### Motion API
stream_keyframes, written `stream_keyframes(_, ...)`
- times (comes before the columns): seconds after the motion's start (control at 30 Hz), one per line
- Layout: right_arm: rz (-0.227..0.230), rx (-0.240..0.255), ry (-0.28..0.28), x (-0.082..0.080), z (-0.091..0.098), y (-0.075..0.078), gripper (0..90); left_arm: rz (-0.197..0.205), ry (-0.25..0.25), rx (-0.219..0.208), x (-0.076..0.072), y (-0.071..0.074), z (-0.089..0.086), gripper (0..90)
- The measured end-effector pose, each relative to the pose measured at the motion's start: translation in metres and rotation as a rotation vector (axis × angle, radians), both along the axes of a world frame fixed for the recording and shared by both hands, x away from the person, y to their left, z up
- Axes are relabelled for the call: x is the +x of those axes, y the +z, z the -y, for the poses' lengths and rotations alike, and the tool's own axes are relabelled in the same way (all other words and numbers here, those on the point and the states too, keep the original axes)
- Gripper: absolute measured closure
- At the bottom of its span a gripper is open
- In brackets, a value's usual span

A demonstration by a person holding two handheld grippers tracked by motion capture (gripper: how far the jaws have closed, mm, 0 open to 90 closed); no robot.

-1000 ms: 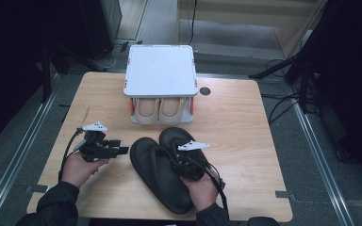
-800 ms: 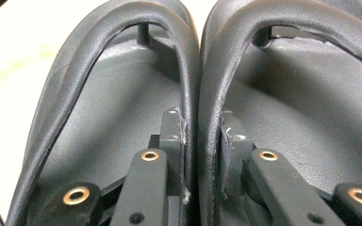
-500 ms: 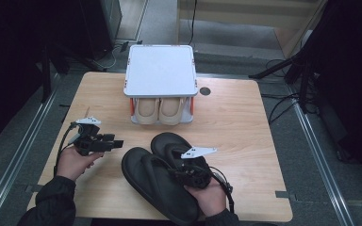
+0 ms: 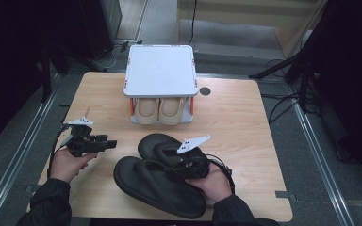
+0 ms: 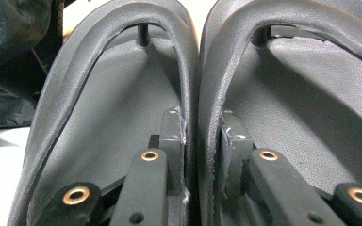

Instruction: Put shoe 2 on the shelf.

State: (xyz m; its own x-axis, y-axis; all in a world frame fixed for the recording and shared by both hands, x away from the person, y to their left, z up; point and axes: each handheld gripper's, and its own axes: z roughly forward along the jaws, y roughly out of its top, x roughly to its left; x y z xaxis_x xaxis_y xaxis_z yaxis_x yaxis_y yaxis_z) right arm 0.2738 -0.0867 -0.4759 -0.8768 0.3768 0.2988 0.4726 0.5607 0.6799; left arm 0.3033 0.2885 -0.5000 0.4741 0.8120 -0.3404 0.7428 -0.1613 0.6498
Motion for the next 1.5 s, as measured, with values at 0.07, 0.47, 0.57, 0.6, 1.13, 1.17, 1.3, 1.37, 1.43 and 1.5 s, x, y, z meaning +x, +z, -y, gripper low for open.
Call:
stream_keyframes(0.07,-0.002,-0.003,0.011,0.005,-0.001,0.003,75.9,-0.002,0.006,0.0,-0.003,0.0,-0.003,40.2)
stream_keyframes(0.47,-0.02,0.001,0.086,0.026,-0.011,0.016,76.0,-0.009,0.026,0.006,-0.014,-0.004,-0.009,40.2)
stream_keyframes(0.57,-0.003,-0.011,0.106,0.029,-0.015,0.022,76.0,-0.009,0.028,0.012,-0.015,-0.005,-0.009,40.2)
stream_keyframes(0.6,0.003,-0.016,0.114,0.031,-0.016,0.024,76.0,-0.011,0.03,0.01,-0.015,-0.005,-0.009,40.2)
stream_keyframes(1.13,0.009,0.0,0.183,0.048,-0.021,0.066,76.0,-0.012,0.038,0.008,-0.016,-0.005,-0.012,40.0)
stream_keyframes(1.17,0.009,0.004,0.186,0.049,-0.022,0.069,76.0,-0.014,0.036,0.008,-0.016,-0.005,-0.012,40.0)
stream_keyframes(1.3,0.026,0.012,0.192,0.052,-0.023,0.084,76.0,-0.019,0.035,0.008,-0.016,-0.005,-0.013,40.0)
stream_keyframes(1.37,0.032,0.004,0.197,0.054,-0.024,0.093,75.9,-0.016,0.039,0.008,-0.017,-0.006,-0.013,40.0)
stream_keyframes(1.43,0.043,0.002,0.201,0.056,-0.025,0.101,75.9,-0.017,0.041,0.006,-0.017,-0.006,-0.013,39.9)
stream_keyframes(1.5,0.051,0.0,0.199,0.058,-0.026,0.109,75.9,-0.016,0.037,0.009,-0.016,-0.006,-0.014,39.9)
